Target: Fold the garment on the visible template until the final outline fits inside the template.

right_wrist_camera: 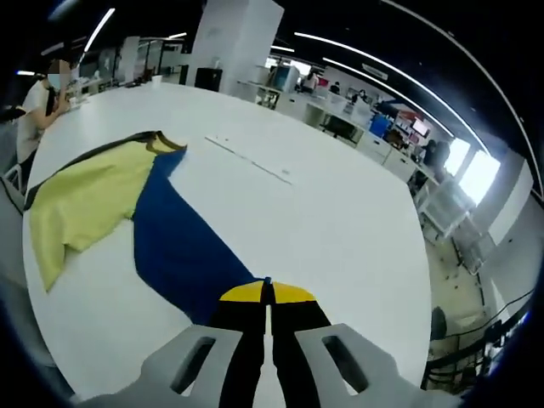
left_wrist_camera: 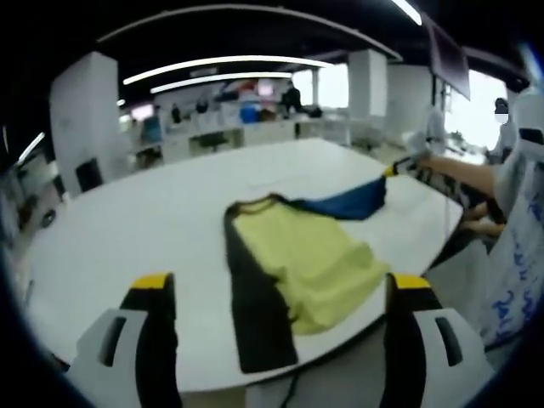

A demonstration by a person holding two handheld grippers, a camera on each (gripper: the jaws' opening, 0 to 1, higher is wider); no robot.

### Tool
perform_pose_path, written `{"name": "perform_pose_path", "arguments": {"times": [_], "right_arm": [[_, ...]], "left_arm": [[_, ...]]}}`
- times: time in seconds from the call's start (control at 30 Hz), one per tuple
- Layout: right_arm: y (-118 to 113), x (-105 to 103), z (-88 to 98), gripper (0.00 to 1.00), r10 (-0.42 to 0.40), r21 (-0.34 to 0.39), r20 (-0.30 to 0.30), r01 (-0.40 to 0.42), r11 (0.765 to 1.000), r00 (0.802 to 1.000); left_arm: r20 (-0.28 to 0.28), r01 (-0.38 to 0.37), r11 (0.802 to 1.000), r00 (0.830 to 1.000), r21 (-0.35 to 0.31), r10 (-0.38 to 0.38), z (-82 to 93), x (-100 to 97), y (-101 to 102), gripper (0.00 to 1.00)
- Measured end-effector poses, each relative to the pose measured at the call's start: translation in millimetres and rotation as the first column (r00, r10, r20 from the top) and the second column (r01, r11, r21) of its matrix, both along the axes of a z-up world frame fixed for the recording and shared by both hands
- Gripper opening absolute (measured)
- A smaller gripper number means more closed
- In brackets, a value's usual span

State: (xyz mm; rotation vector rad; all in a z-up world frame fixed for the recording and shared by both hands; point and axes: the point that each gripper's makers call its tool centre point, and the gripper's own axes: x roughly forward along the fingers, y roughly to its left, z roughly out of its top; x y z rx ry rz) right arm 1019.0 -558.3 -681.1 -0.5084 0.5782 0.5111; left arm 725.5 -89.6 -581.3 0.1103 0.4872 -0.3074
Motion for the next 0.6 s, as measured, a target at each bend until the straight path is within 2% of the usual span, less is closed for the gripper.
{"name": "perform_pose_path", "arguments": {"times": [0.2, 0.3, 0.6], "right_arm": [[-14, 15, -6.7, 0.01, -0.012, -0.024, 0.0, 0.012, 1.0, 1.0], [-24, 24, -11.0, 0.01, -0.006, -0.073, 0.006, 0.006, 0.997, 1.0], [-36, 45, -14.2, 0.01, -0.013, -0.084, 0.005, 0.014, 0.996, 1.0]], "left_arm": [[-0.009, -0.015, 1.0, 1.0, -0.002, 0.015, -1.1, 1.0, -2, 0.98], [-0.016, -0.025, 1.0, 1.0, -0.001, 0.025, -2.0, 0.4, -3, 0.98], [-0.026, -0.063, 0.998, 0.998, 0.002, 0.063, -2.3, -2.5, -2, 0.98]]}}
